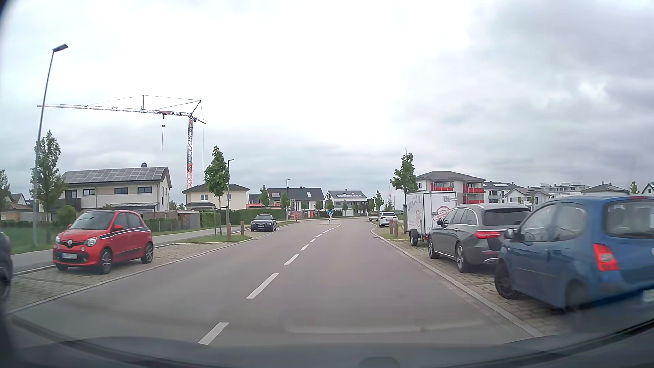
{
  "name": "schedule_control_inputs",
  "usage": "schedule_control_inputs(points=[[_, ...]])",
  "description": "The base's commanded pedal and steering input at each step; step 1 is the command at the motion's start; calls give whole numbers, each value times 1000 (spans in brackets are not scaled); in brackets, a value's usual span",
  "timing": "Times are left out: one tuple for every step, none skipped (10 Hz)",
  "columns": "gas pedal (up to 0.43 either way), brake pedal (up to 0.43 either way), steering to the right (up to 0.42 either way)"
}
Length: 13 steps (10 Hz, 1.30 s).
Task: Follow the waypoints while adhering to traffic rules and regulations
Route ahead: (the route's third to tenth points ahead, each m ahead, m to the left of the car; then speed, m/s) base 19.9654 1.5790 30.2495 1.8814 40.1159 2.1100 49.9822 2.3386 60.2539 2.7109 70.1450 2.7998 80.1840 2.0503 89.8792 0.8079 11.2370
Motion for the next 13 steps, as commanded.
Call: schedule_control_inputs(points=[[157,0,-3],[157,0,-3],[157,0,-3],[157,0,-3],[150,0,-3],[150,0,-3],[150,0,-3],[150,0,-3],[150,0,-3],[138,0,-3],[138,0,-3],[138,0,-3],[138,0,-1]])
